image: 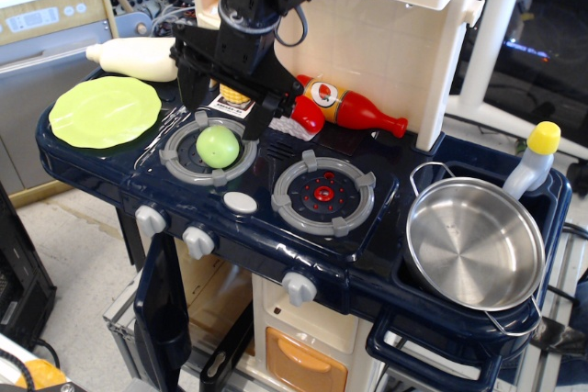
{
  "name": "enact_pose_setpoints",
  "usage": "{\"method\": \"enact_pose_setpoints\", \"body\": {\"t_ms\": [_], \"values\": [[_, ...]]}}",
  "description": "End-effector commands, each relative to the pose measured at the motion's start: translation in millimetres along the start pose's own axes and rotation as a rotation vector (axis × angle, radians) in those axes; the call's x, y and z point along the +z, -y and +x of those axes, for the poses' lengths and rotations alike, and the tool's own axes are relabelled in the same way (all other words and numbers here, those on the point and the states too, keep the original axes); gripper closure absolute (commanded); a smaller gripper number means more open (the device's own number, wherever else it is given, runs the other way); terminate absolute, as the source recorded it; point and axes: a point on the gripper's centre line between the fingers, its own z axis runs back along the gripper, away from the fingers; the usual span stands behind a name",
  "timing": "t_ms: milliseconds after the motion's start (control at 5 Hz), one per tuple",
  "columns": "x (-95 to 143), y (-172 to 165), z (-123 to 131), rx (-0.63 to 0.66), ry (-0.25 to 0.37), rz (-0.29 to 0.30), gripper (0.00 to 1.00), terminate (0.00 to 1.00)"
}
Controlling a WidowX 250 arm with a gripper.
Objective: Put pear on plate
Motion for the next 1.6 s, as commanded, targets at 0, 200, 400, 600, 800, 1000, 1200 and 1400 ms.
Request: {"method": "enact_pose_setpoints", "body": {"t_ms": [0,200,400,600,800,1000,1200,1400], "values": [[-12,-1,-1,-0.002,0.001,-0.068,0.00,0.00],[-22,-4,-6,-0.012,-0.013,-0.081,0.00,0.00],[-23,-6,-7,-0.004,-0.013,-0.075,1.00,0.00],[-5,-24,-4,0.004,0.006,-0.017,1.00,0.00],[18,-68,4,-0.039,-0.008,0.052,1.00,0.00],[13,-97,4,-0.060,0.044,0.095,1.00,0.00],[-12,-118,12,-0.100,0.053,0.057,1.00,0.00],[-34,-124,14,-0.113,0.080,0.043,1.00,0.00]]}}
